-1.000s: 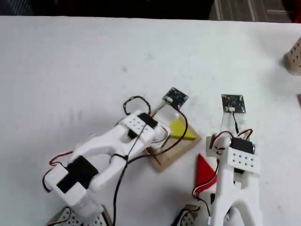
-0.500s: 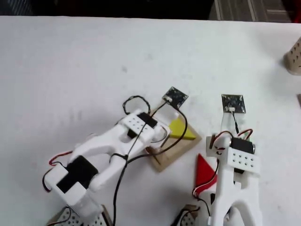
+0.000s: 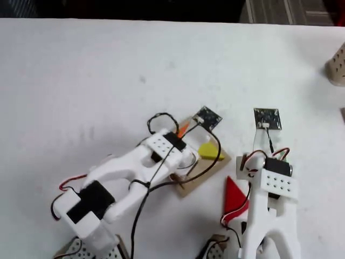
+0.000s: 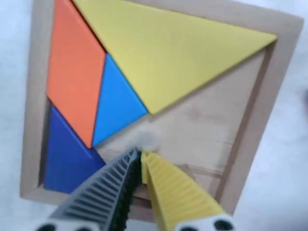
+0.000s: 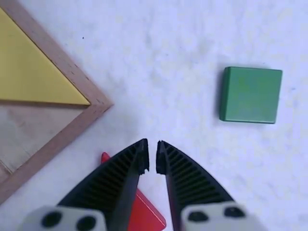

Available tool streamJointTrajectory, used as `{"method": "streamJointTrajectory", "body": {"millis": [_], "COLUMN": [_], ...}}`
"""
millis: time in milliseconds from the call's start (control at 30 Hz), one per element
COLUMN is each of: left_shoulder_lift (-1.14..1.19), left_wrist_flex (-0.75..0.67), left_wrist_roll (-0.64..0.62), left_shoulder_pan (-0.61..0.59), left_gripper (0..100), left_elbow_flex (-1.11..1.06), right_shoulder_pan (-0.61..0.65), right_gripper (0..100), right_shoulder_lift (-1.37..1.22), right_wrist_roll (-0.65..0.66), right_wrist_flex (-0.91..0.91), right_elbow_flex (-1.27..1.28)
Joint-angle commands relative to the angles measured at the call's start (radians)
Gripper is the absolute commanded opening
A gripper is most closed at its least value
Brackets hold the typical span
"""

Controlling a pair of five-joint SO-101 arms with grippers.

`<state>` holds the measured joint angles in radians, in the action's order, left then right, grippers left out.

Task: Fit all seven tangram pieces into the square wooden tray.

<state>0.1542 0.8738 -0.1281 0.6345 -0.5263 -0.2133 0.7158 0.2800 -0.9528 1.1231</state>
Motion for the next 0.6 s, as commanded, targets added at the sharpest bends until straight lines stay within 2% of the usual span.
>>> {"method": "streamJointTrajectory", "body": {"millis": [0,200,567], "left_shoulder_lift": [-0.004,-0.004,-0.018], "left_wrist_flex": [0.037,0.104,0.104], "left_wrist_roll": [0.011,0.011,0.011], "left_shoulder_pan": [0.021,0.015,0.001], "left_gripper": [2,2,2], "left_elbow_flex": [0.031,0.031,0.034], "right_shoulder_pan": [-0.005,-0.005,-0.005], "right_gripper": [3.9,3.9,3.9], "right_shoulder_lift": [0.031,0.031,0.031], "right_wrist_roll": [0.011,0.011,0.011], "right_wrist_flex": [0.015,0.015,0.015], "right_elbow_flex": [-0.005,-0.005,-0.005]}}
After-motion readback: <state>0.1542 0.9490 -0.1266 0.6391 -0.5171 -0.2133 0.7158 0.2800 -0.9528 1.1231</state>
